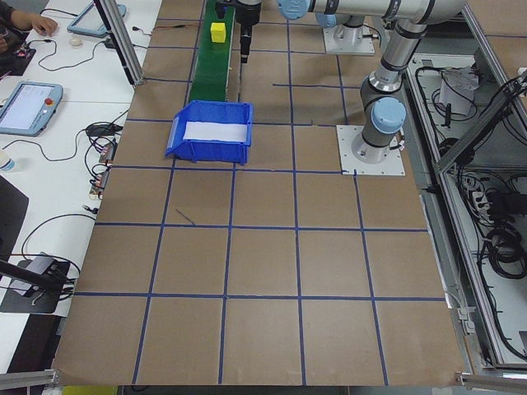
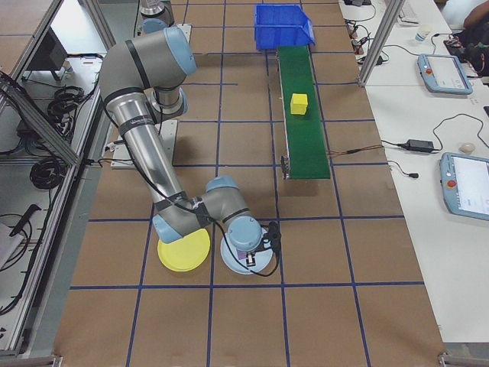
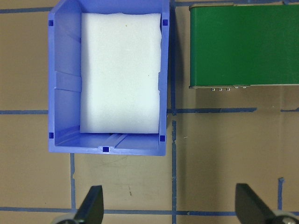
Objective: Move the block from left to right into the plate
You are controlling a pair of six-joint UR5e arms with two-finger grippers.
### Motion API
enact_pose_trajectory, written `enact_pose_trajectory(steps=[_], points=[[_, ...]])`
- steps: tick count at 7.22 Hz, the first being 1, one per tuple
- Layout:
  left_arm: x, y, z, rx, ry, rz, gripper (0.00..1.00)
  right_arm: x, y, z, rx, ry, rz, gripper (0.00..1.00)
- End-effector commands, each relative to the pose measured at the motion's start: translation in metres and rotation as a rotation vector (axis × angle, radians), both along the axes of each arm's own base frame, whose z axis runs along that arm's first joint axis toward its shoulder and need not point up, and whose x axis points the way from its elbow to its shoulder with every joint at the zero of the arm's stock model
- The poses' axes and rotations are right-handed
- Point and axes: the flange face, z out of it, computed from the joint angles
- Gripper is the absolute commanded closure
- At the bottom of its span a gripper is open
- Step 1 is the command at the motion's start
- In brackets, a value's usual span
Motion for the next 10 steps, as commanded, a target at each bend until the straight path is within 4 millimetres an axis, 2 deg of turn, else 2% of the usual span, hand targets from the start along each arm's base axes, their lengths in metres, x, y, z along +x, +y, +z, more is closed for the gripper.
enact_pose_trajectory(steps=[1, 4, 5, 6, 7, 8, 10], points=[[0.000, 0.000, 0.000, 0.002, 0.000, 0.000, 0.00, -0.006, 0.014, -0.005, -0.004, -0.012, -0.015, 0.44], [0.000, 0.000, -0.001, 0.005, -0.001, 0.001, 0.00, -0.002, 0.009, 0.001, -0.022, -0.020, -0.102, 0.41], [0.000, 0.000, -0.001, 0.003, 0.000, 0.000, 0.00, 0.004, 0.001, -0.006, -0.034, -0.038, -0.100, 0.40], [0.000, 0.000, -0.001, 0.005, 0.000, -0.001, 0.00, 0.006, -0.003, -0.006, -0.040, -0.028, -0.093, 0.32], [0.000, 0.000, -0.001, 0.003, 0.000, -0.001, 0.00, 0.004, -0.004, -0.009, -0.047, -0.015, -0.088, 0.10], [0.001, 0.000, -0.001, 0.003, 0.000, 0.000, 0.00, 0.004, -0.005, -0.005, -0.051, -0.006, -0.080, 0.00], [0.001, 0.000, -0.001, 0.003, 0.000, -0.001, 0.00, 0.015, -0.028, 0.012, -0.056, 0.033, -0.057, 0.00]])
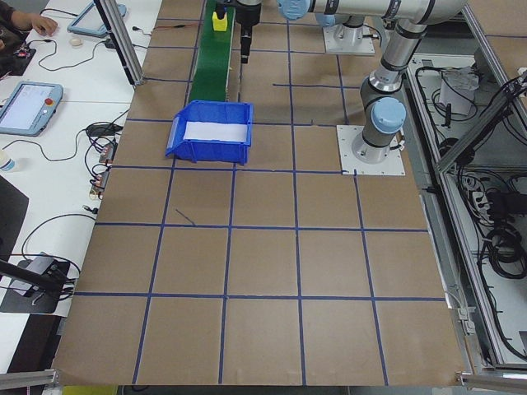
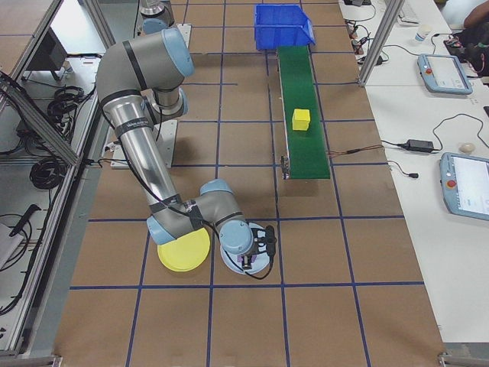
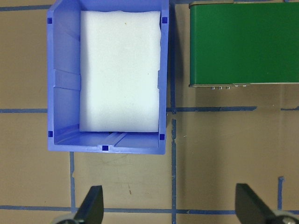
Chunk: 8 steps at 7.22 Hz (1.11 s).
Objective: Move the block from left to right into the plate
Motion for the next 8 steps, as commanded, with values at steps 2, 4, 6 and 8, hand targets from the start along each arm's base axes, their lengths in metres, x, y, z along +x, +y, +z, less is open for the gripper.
enact_pose_trajectory(steps=[2, 4, 6, 8], points=[[0.000, 0.000, 0.001, -0.001, -0.002, 0.000, 0.00, 0.061, -0.065, 0.080, -0.038, 0.107, 0.042, 0.00], [0.000, 0.000, 0.001, -0.001, -0.002, 0.000, 0.00, 0.189, -0.133, 0.142, -0.076, 0.137, 0.034, 0.00], [0.000, 0.000, 0.001, -0.001, -0.002, 0.000, 0.00, 0.312, -0.186, 0.154, -0.069, 0.078, -0.093, 0.00], [0.000, 0.000, 0.001, -0.003, -0.002, 0.000, 0.00, 0.375, -0.210, 0.150, -0.073, -0.050, -0.199, 0.00]])
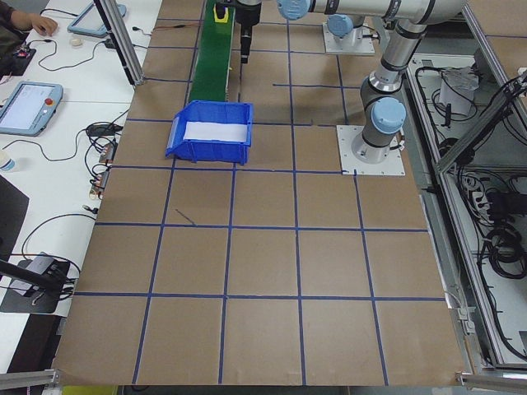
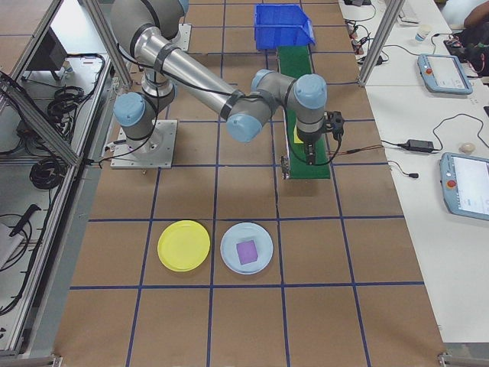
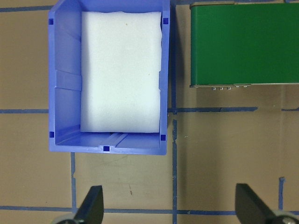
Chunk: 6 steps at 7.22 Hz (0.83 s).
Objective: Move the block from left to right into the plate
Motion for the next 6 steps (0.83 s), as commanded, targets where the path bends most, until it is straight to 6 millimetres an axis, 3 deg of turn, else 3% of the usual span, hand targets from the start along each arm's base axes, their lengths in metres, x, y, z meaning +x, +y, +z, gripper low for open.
enact_pose_trajectory(steps=[1, 2, 4, 6], points=[[0.000, 0.000, -0.001, 0.002, 0.000, 0.000, 0.00, 0.044, -0.028, -0.022, -0.015, -0.181, -0.065, 0.00], [0.000, 0.000, 0.000, -0.001, 0.002, 0.000, 0.00, 0.043, -0.036, -0.046, 0.001, -0.234, -0.053, 0.01], [0.000, 0.000, 0.000, -0.001, 0.002, 0.000, 0.00, 0.038, -0.038, -0.065, -0.001, -0.214, -0.046, 0.02], [0.000, 0.000, -0.001, 0.000, 0.002, 0.000, 0.00, 0.022, -0.040, -0.099, 0.055, -0.177, -0.045, 0.03]])
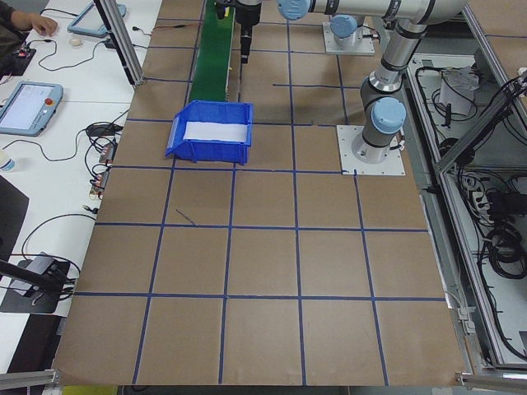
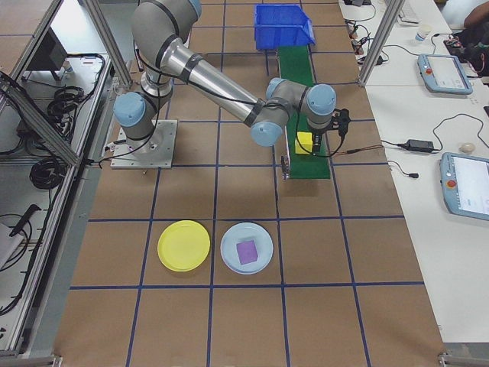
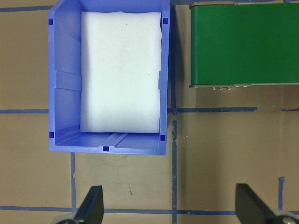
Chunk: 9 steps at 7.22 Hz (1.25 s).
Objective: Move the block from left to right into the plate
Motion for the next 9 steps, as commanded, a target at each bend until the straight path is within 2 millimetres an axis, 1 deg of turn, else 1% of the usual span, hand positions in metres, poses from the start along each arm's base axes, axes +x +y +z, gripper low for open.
enact_pose_trajectory(steps=[1, 2, 4, 6, 7, 8, 9], points=[[0.000, 0.000, 0.000, 0.000, -0.001, 0.000, 0.00, -0.008, 0.001, -0.029, 0.053, 0.020, 0.001, 0.03], [0.000, 0.000, 0.001, -0.002, 0.000, 0.000, 0.00, -0.007, 0.003, -0.041, 0.071, 0.011, 0.001, 0.03], [0.000, 0.000, 0.000, 0.000, 0.000, 0.000, 0.00, -0.007, 0.004, -0.045, 0.078, 0.011, 0.007, 0.05], [0.000, 0.000, 0.000, 0.000, 0.000, 0.000, 0.00, -0.027, 0.010, -0.046, 0.077, 0.053, 0.046, 0.11], [0.000, 0.000, 0.000, 0.001, 0.000, 0.000, 0.00, -0.037, 0.009, -0.040, 0.064, 0.067, 0.052, 0.21], [0.000, 0.000, 0.000, 0.001, -0.001, 0.000, 0.00, -0.062, 0.014, -0.023, 0.084, 0.180, 0.063, 0.44], [0.000, 0.000, -0.001, 0.003, -0.001, 0.000, 0.00, -0.103, 0.025, -0.016, 0.074, 0.230, 0.130, 0.58]])
